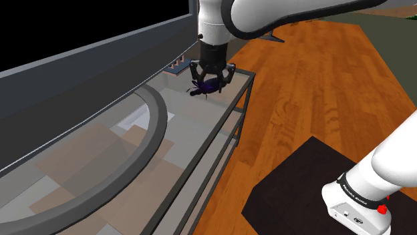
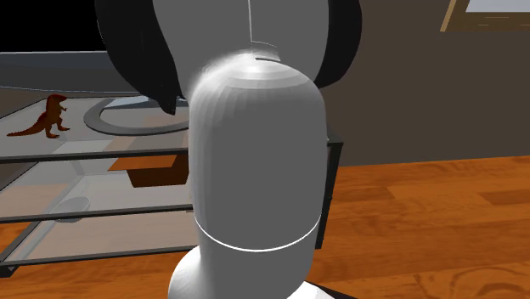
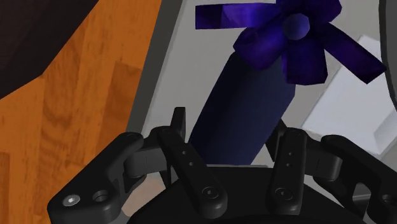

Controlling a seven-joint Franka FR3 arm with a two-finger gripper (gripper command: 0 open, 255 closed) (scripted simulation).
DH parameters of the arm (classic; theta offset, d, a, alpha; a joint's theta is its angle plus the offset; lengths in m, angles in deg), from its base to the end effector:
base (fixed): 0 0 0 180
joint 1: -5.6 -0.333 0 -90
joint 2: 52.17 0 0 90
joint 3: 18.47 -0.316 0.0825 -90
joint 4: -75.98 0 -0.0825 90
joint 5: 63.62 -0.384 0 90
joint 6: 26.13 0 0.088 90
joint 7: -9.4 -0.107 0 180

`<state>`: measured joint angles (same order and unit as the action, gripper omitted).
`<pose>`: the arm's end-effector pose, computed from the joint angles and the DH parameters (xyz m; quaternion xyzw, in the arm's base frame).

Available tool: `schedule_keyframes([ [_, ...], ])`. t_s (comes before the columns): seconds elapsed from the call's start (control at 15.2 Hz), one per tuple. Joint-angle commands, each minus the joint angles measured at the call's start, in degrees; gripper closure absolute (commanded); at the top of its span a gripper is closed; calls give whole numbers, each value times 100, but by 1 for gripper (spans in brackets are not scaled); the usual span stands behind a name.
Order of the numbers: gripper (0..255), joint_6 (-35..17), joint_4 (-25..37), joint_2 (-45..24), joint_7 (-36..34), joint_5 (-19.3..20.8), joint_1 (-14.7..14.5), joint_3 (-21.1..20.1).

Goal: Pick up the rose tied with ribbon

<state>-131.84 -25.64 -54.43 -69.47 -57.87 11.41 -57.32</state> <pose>0.4910 0.3037 0.5345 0.9250 -0.3778 0.0414 0.0033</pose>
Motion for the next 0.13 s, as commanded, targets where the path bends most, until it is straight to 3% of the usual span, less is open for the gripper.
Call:
schedule_keyframes([
  [0.0,255,95,77,25,22,-20,5,3],
  [0.07,255,95,78,24,22,-19,5,3],
])
